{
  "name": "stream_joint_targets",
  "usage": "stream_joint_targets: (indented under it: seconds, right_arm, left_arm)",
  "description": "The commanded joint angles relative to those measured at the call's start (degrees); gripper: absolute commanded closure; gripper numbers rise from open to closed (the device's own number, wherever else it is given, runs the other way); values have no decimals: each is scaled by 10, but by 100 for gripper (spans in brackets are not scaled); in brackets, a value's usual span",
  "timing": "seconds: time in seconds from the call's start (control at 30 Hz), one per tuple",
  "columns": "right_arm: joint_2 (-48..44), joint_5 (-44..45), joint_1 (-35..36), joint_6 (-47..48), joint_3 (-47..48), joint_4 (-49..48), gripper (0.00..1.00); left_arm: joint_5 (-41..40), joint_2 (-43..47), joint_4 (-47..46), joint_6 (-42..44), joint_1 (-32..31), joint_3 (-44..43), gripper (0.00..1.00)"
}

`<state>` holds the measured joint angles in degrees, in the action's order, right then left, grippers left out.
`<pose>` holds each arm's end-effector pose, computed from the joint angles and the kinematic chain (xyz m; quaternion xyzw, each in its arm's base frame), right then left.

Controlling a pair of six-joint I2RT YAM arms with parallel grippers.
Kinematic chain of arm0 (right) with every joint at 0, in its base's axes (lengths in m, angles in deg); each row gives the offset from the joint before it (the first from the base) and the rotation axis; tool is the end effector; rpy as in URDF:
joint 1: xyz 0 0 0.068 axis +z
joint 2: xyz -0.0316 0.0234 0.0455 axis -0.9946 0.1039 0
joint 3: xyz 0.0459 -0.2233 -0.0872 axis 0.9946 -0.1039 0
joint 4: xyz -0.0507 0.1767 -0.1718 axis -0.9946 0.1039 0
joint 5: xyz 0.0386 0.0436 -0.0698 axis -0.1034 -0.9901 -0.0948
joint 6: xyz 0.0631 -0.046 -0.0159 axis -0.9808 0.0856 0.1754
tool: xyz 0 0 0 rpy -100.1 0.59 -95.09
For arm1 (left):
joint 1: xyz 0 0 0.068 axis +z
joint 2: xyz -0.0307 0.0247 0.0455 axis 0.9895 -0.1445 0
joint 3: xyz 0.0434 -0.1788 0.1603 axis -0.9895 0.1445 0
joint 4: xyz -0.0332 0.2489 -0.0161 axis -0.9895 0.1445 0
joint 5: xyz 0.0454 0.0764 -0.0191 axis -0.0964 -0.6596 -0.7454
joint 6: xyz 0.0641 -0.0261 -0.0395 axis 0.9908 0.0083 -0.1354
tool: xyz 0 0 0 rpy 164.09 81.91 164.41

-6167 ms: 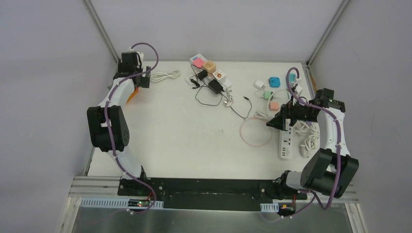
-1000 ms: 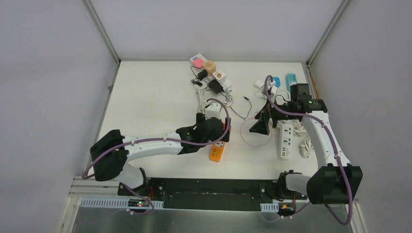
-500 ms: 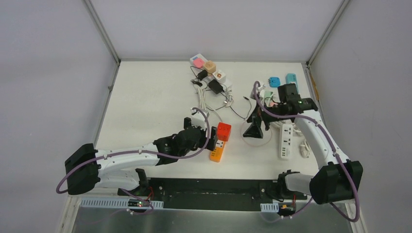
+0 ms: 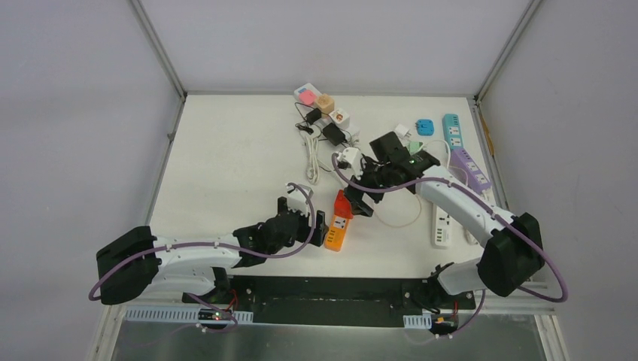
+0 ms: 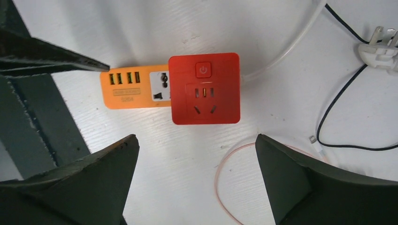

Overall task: Pull the plug off the socket
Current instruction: Remove the plug from the socket.

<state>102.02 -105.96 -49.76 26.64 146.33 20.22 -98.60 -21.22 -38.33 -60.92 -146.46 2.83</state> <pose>0.2217 0.1876 0.2224 -0.5603 0.7594 0.2242 0.2431 0.1306 -0.2210 0.1477 0.2538 0.8076 -0.2222 0.4837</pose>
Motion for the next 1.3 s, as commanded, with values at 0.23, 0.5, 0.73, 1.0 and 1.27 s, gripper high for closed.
stream_joint_targets:
  seconds: [0.23,0.5,0.73,1.0,1.27]
  right_arm:
    - [73,113,73,-41,40,-56,0]
    - [125,147,101,-43,51,-65,2]
    - [144,146,108,-41,44,-69,14]
    - [126,124,100,-24,29,-67,61]
    - [66,17,44,3,-7,-70,100]
  left_arm:
    - [29,5,-96,-61,5,40,3]
    - [39,33,-85,-88,5,57,4]
    - [34,62,-104,-118,5,84,4]
    - [55,57,-129,-167,5,98,1]
    - [57,22,-242,-248,8,126,1]
